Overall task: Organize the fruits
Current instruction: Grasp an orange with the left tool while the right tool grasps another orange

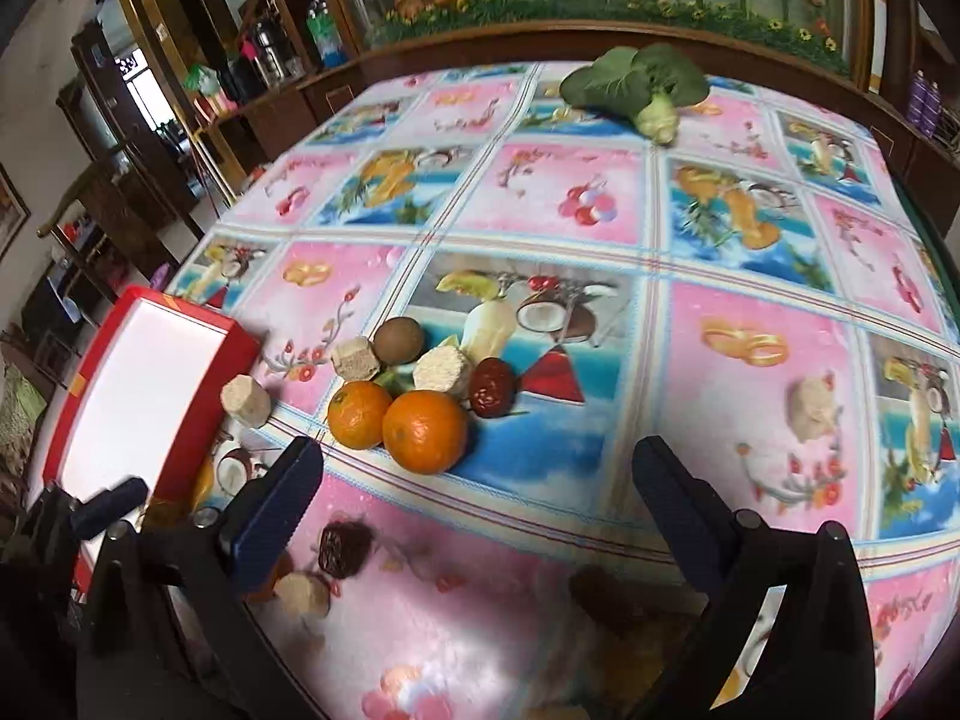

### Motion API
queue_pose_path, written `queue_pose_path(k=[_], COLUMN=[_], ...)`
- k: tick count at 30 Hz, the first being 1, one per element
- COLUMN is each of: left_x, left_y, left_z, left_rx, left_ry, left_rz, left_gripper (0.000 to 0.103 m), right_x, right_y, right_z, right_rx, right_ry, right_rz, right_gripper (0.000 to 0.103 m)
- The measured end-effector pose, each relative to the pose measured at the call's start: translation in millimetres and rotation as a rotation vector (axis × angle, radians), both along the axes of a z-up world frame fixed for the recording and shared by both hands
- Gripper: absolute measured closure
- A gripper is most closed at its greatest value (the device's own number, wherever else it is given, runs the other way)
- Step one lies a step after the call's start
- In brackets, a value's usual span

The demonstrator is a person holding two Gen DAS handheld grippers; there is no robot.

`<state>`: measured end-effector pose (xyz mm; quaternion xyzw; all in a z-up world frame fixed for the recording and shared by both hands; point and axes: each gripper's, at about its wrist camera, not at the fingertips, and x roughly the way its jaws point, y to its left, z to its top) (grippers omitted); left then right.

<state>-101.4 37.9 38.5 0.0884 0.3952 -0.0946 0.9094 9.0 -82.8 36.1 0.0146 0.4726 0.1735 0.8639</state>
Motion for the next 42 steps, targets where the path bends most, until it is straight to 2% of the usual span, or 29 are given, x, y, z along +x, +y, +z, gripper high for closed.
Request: queue_pose_path(k=[1,3,7,15,17,23,25,29,34,42], left_x=[3,7,12,13,10,11,15,20,15,17], left_y=[0,0,1,7,7,8,9,10,11,15], left_z=[-3,-7,-13,-15,-15,-16,-15,-17,-17,-19], left_rx=[-0.004,-0.016,-0.052,-0.124,-0.13,-0.146,-0.154,-0.151,-0.127,-0.144], left_ry=[0.016,0.041,0.077,0.107,0.11,0.121,0.121,0.127,0.113,0.122], left_rz=[-0.004,-0.011,-0.032,-0.065,-0.073,-0.075,-0.076,-0.071,-0.094,-0.095], left_gripper=[0.021,0.035,0.041,0.05,0.05,0.051,0.058,0.069,0.068,0.068], right_x=[3,8,14,15,14,14,14,15,15,13], right_y=[3,6,12,12,11,7,5,3,4,8], right_z=[-3,-7,-17,-19,-19,-21,-21,-22,-22,-22], right_rx=[-0.003,0.002,0.008,0.069,0.091,0.135,0.139,0.159,0.16,0.14], right_ry=[0.012,0.034,0.08,0.079,0.085,0.086,0.081,0.081,0.073,0.052], right_rz=[-0.003,-0.006,-0.006,0.017,0.033,0.067,0.072,0.077,0.078,0.097], right_gripper=[0.003,0.005,0.021,0.032,0.04,0.053,0.057,0.059,0.059,0.059])
